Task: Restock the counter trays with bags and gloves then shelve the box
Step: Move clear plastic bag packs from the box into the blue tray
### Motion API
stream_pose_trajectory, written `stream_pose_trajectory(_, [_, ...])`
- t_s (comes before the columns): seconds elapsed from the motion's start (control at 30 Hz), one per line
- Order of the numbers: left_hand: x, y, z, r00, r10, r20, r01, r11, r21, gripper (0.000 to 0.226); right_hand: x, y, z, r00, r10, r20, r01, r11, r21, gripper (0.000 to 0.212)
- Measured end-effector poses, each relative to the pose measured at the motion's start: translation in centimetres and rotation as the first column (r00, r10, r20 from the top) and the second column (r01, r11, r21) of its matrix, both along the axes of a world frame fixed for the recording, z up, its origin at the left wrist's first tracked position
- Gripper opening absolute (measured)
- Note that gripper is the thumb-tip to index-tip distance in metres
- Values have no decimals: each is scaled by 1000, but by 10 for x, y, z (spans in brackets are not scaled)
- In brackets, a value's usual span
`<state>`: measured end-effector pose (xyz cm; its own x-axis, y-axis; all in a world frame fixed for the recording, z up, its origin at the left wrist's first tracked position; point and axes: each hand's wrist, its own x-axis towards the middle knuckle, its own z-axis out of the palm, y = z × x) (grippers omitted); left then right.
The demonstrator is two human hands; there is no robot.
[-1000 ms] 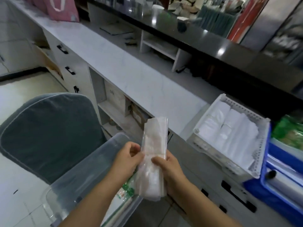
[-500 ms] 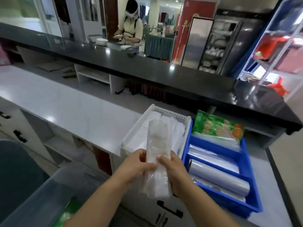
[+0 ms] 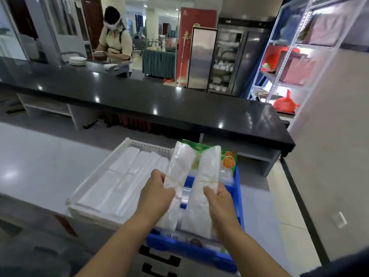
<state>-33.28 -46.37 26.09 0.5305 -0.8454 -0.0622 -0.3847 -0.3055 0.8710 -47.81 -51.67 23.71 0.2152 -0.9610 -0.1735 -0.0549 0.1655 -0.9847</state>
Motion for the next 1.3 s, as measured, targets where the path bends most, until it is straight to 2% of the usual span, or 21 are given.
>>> stream_pose_trajectory(0.1, [-24, -14, -4, 992, 31, 124, -23, 998, -65, 15, 7, -4, 5, 998, -6, -63, 0, 995, -98, 21])
stream_pose_trajectory(0.17, [-36, -24, -8, 985, -23, 173, 41, 994, -99, 19, 13, -7, 6, 998, 1, -64, -8, 995, -102, 20])
stream_pose_trajectory(0.23, [-41, -33, -11, 980, -156, 123, 168, 981, -94, 26, 15, -13, 6, 999, 0, -34, -2, 998, -59, 21])
stream_pose_trajectory(0.37, [-29, -46, -18, 903, -429, 8, 428, 900, -87, 44, 14, -27, 3, 983, -11, 183, -4, 996, 85, 30])
stream_pose_trajectory(0.47, [-10, -54, -15, 835, -523, -173, 507, 852, -130, 45, 16, -38, 4, 980, -18, 200, -5, 994, 110, 30])
stream_pose_trajectory(0.57, [9, -66, -13, 807, -474, -353, 436, 880, -187, 42, 21, -49, 5, 987, -29, 159, 7, 990, 140, 32])
stream_pose_trajectory(0.67, [25, -86, -14, 887, -291, -360, 236, 953, -188, 34, 29, -56, 6, 990, -43, 133, 18, 983, 184, 35])
stream_pose_trajectory(0.73, [34, -102, -15, 872, -222, -437, 183, 975, -129, 42, 34, -59, 7, 994, -4, 110, -18, 980, 199, 37])
stream_pose_trajectory(0.8, [43, -116, -13, 753, -201, -626, 224, 974, -42, 51, 39, -60, 10, 993, 76, 95, -94, 975, 202, 39])
stream_pose_trajectory(0.9, [51, -131, -6, 521, -97, -848, 199, 980, 10, 44, 46, -61, 10, 983, 167, 74, -179, 960, 214, 40])
stream_pose_trajectory(0.97, [53, -140, -5, 476, -60, -878, 147, 989, 12, 40, 52, -62, 6, 982, 180, 50, -187, 960, 208, 37])
stream_pose_trajectory(1.1, [49, -150, -9, 485, -15, -874, 48, 999, 10, 31, 63, -60, -4, 981, 165, -103, -150, 978, 144, 43])
stream_pose_trajectory(1.23, [48, -160, -11, 491, -52, -870, 53, 998, -29, 19, 61, -62, -7, 971, 126, -202, -97, 985, 144, 38])
stream_pose_trajectory(1.3, [50, -166, -9, 491, -103, -865, 77, 994, -75, 21, 55, -67, -3, 954, 141, -264, -100, 982, 163, 36])
